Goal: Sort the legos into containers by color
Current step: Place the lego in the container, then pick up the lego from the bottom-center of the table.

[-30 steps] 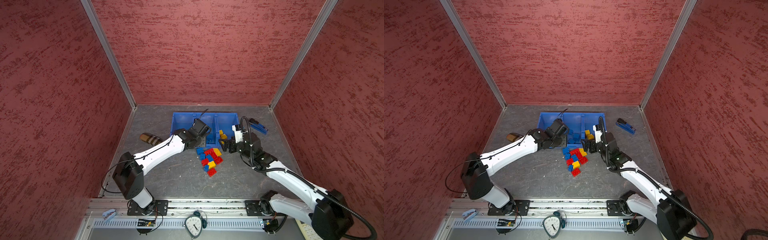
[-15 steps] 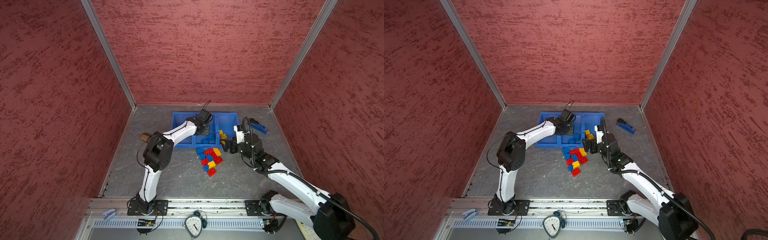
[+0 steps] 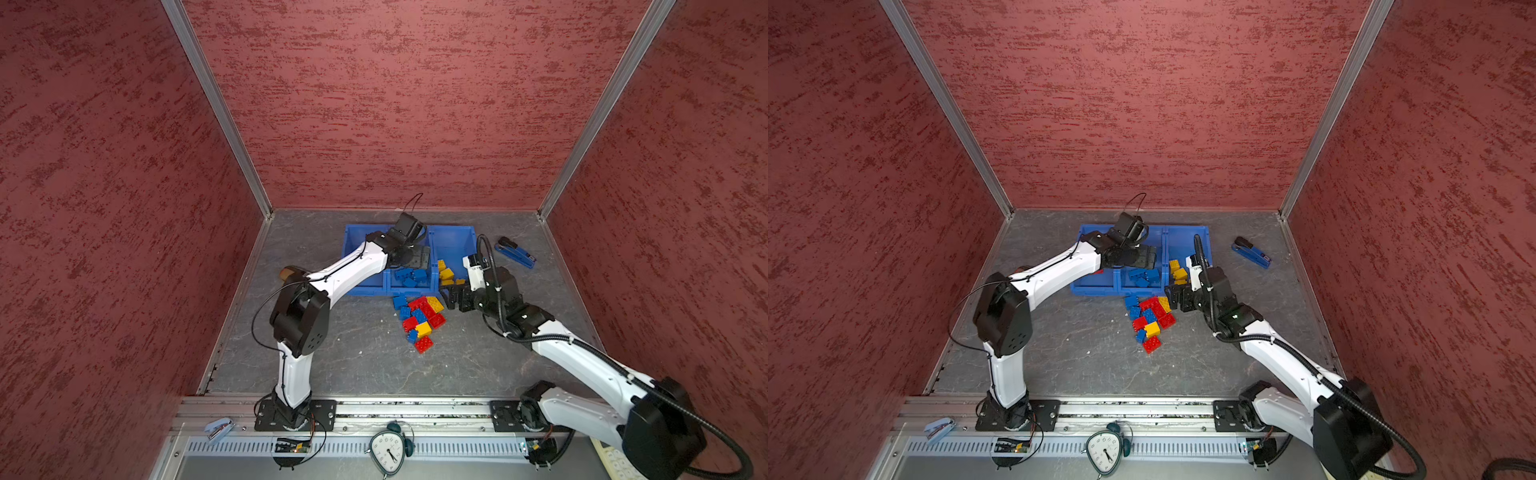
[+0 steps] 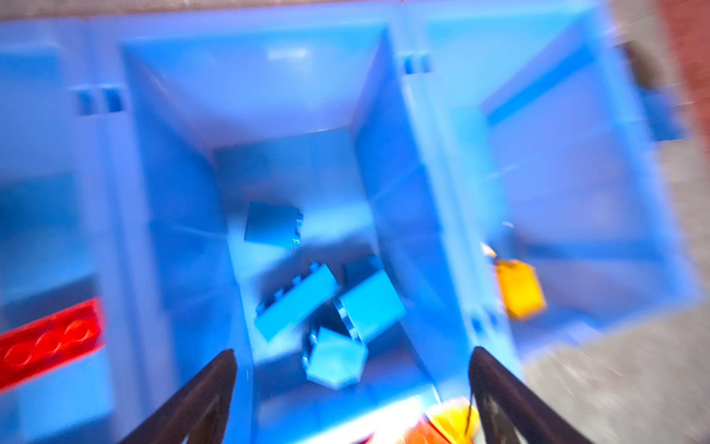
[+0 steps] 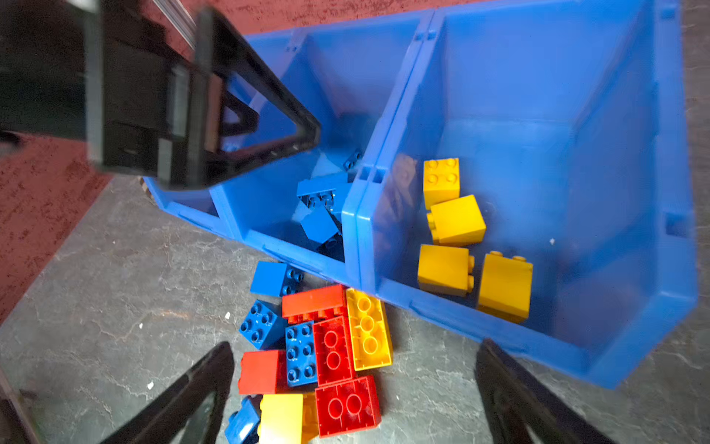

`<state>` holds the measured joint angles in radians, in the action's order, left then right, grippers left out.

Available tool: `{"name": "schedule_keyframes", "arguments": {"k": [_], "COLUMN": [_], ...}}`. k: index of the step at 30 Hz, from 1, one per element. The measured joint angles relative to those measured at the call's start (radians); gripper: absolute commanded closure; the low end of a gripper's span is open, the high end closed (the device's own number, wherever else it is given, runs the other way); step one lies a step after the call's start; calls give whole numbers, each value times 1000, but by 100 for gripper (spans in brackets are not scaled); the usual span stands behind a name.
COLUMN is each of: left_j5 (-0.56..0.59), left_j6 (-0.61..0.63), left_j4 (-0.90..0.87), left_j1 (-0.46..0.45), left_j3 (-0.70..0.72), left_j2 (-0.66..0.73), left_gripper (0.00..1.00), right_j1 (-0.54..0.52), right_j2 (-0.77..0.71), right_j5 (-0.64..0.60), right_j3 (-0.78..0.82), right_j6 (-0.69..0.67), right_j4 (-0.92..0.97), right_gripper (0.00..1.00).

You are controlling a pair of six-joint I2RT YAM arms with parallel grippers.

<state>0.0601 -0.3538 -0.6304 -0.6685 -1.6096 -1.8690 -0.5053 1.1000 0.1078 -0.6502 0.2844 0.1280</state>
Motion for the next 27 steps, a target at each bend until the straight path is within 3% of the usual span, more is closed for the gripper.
{"name": "schedule_keyframes", "arguments": {"k": [6, 16, 21, 27], "left_j5": [32, 296, 354, 366], "left_j6": [-36, -235, -316, -353], "left_j4": [140, 178, 158, 158], "left_j1": [-31, 5, 45, 64], "left_j3": [298, 772, 872, 880], "left_j2": [356, 887, 1006, 982], "left_gripper": [0, 0, 1, 0], "right_j1": [-66, -212, -246, -357], "right_j2": [10, 106, 134, 171], "right_j5": [0, -23, -8, -2], "right_j3": [-2, -1, 0, 2], "right_j6": [-65, -64, -37, -15], "right_j4": [61, 177, 227, 246], "right_gripper": [2, 9, 14, 16]}}
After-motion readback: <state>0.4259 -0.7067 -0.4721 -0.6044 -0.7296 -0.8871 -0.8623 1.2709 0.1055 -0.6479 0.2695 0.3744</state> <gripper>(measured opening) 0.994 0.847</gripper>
